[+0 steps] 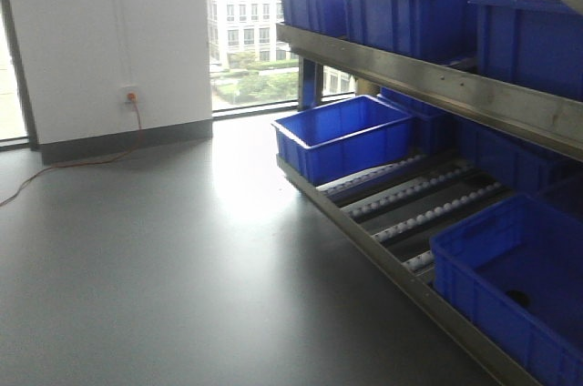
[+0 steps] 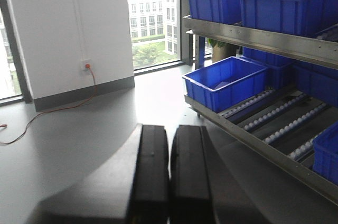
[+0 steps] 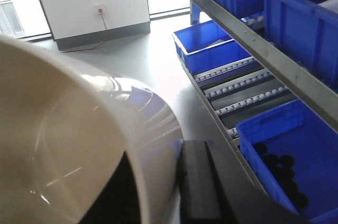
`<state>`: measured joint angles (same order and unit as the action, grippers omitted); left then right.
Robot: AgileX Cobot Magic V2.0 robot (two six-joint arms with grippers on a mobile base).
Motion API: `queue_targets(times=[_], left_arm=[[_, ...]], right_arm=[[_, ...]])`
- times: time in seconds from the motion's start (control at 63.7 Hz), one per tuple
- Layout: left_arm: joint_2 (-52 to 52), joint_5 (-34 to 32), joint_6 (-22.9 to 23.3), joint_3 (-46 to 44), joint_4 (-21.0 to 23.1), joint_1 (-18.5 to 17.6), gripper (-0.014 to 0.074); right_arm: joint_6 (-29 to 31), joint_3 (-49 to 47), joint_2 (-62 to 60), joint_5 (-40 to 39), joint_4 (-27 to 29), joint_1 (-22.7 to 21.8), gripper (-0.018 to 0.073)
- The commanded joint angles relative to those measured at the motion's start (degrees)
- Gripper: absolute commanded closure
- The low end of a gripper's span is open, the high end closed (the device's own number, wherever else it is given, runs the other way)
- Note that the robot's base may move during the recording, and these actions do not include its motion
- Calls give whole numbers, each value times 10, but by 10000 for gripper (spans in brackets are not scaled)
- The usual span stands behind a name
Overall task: Move white bin to right shelf second layer
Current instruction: 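Turn and drive the base up to the roller-track shelf rack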
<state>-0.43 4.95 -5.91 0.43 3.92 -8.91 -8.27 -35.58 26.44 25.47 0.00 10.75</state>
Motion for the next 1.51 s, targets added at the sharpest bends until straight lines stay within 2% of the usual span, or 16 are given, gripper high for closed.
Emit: queue_targets(times=[0.0, 1.491], left_arm=[[-8, -49, 2, 21, 3, -2, 512], [-8, -49, 2, 21, 3, -2, 512]], right_arm=[[2, -17, 4, -58, 0, -3, 504], [2, -17, 4, -58, 0, -3, 504]])
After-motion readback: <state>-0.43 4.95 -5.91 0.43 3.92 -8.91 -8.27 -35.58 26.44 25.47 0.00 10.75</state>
